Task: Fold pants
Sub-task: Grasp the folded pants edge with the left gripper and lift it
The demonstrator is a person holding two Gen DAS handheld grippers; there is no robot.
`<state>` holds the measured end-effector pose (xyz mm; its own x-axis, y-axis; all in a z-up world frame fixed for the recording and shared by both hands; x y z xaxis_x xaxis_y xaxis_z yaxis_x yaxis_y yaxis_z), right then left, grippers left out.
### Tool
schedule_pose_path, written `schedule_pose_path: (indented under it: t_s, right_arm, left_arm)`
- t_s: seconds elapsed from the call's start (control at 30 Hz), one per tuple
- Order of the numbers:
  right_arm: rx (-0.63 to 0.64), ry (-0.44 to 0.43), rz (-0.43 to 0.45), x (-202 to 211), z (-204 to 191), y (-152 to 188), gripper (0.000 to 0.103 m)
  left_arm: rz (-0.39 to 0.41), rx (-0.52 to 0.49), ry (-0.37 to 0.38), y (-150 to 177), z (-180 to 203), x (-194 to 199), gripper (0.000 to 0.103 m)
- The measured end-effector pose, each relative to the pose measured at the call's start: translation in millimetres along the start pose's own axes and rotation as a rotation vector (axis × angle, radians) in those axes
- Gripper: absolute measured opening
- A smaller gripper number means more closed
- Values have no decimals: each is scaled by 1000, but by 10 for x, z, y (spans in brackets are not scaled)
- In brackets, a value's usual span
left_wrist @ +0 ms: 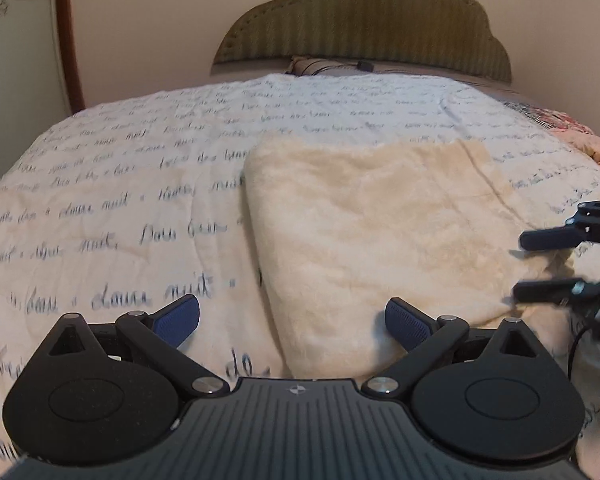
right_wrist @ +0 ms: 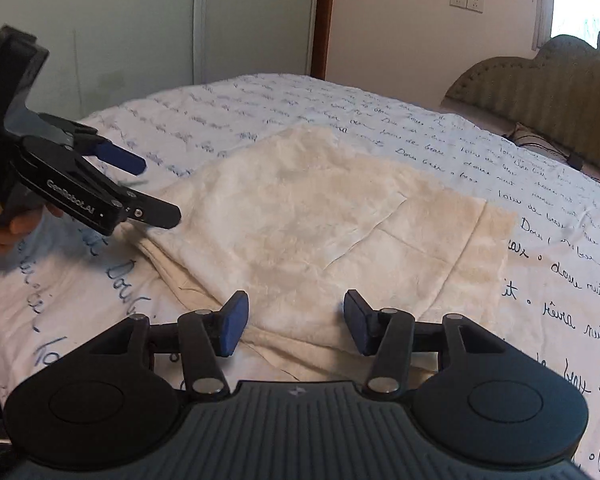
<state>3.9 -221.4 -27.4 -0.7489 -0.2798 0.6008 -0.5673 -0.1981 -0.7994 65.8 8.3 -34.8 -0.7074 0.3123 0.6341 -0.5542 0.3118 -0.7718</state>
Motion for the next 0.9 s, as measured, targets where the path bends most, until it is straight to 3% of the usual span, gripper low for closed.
schedule_pose_path:
  t_s: [0.1, 0.17, 0.3, 0.37, 0.53, 0.67, 0.7, 0.83, 0.87, 0.9]
  right_arm:
    - [-165, 59, 87, 151, 412, -112, 54]
    - [-280, 87, 112, 156, 765, -133, 55]
    - [-524, -13, 34, -87, 1278, 36, 58]
    - [-575, -37, 10, -161, 1384, 112, 61]
    - [-653, -116, -16, -292, 1515, 171, 62]
    - [-728, -242, -6, -428, 1537, 152, 64]
    - [-750, -282, 8, -457, 1546, 135, 68]
    - [-879, -371, 55, -601, 1701, 149, 67]
    - [-895, -377, 67, -620, 1715, 155, 65]
    - [-898, -370, 74, -636, 1717, 151, 57]
  left_arm:
    - [48, -5, 43, -256, -56, -85, 102]
    - [37, 27, 93, -345, -129, -231, 102]
    - [-64, 161, 241, -324, -277, -605, 101]
    - [-105, 236, 318, -263, -353, -758, 101]
    - [-79, 319, 454, -263, -455, -897, 102]
    - [-78, 390, 554, -326, -431, -1001, 101]
    - [-80, 401, 572, -345, -411, -1024, 100]
    - [-74, 439, 595, -410, -301, -1095, 97]
    - [-69, 428, 585, -414, -278, -1086, 92]
    - [-65, 404, 558, -411, -257, -1065, 80]
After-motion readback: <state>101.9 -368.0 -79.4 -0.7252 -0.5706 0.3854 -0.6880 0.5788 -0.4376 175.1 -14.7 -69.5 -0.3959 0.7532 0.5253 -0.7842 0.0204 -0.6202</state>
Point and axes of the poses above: each gripper's, at about its wrist camera, not at the fingertips, and x roughly against the way its jaws point, z to its right, y to its underside, the point moved 5 cm from there along -x, roughly the way its jaws point, and after that the axes turned 2 degrees about -x, right-handed, at the moved point
